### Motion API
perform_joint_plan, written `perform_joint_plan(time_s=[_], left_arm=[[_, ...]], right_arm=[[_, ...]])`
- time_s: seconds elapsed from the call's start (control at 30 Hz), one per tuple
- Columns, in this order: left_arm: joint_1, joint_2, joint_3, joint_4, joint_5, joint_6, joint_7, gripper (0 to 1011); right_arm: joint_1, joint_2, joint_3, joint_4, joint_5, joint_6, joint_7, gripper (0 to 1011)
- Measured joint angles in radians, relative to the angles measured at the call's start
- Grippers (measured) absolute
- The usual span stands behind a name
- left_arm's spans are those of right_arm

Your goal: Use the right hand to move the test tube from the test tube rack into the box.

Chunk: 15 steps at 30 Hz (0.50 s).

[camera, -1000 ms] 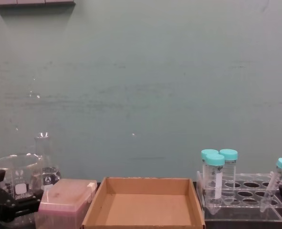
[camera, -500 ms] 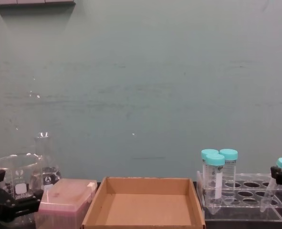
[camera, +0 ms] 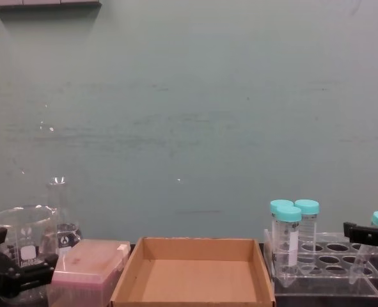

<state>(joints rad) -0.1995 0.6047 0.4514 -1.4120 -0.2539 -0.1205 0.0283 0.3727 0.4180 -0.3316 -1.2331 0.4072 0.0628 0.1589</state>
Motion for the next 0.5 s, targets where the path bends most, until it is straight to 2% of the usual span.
perform_joint_plan(time_s=[0.5], left_arm=[[0.000,0.000,0.000,0.000,0.000,0.000,0.000,1000]], right_arm=[[0.012,-0.039,0.030,0.043,-0.036,0.003,0.001,1003]])
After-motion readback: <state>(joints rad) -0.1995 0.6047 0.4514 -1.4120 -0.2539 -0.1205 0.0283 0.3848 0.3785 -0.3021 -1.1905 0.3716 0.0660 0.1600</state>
